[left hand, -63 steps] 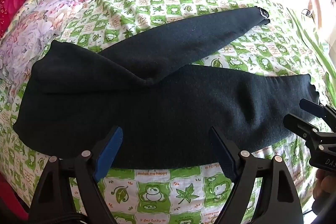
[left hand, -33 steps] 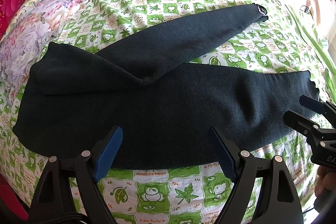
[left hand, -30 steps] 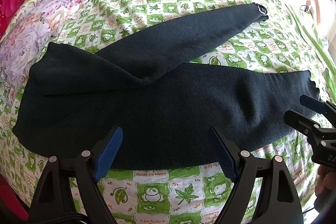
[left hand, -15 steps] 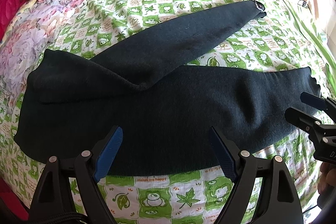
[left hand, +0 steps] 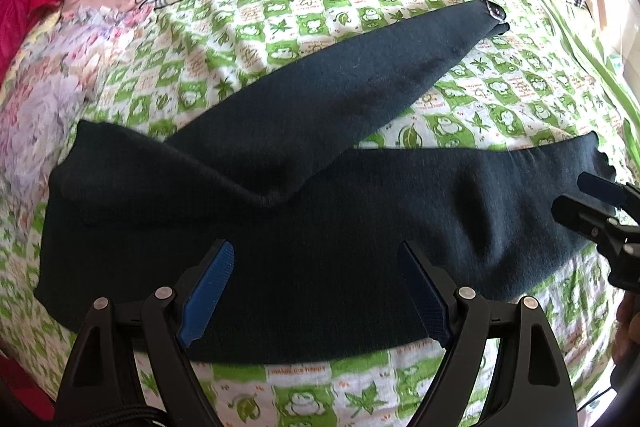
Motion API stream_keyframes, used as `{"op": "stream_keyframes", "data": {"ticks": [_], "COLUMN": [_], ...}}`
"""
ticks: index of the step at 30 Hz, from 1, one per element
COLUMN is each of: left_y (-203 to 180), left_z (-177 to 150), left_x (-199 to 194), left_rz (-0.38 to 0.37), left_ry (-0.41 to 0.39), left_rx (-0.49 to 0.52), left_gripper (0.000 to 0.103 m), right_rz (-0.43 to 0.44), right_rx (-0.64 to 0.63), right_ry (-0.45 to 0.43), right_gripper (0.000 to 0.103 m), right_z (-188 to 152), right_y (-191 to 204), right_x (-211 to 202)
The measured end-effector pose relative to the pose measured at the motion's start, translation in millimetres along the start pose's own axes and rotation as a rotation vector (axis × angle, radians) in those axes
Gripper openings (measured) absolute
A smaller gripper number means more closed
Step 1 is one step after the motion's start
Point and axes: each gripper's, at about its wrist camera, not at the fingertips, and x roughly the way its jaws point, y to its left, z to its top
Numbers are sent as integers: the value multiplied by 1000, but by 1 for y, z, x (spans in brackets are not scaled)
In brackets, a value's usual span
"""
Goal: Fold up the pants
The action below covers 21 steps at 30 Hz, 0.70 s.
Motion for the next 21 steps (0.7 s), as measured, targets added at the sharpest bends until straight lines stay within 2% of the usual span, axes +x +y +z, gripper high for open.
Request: {"op": "stream_keyframes", "data": {"ticks": [4,14,21], "left_y": [-2,-18,-21], "left_z": [18,69,93], "left_x": [6,32,61], "left_rz": [3,5,-19], "left_ry": [3,8,48], "left_rx": [29,170,202], "left_gripper": [85,84,80], "right_rz": [13,5,5], "right_rx": [67,136,218], "right_ry": [21,-16,-15], "right_gripper": [86,86,82], "right_z": [19,75,105], "right_y": [-11,-36,-60], "right_x": [4,17,35]}}
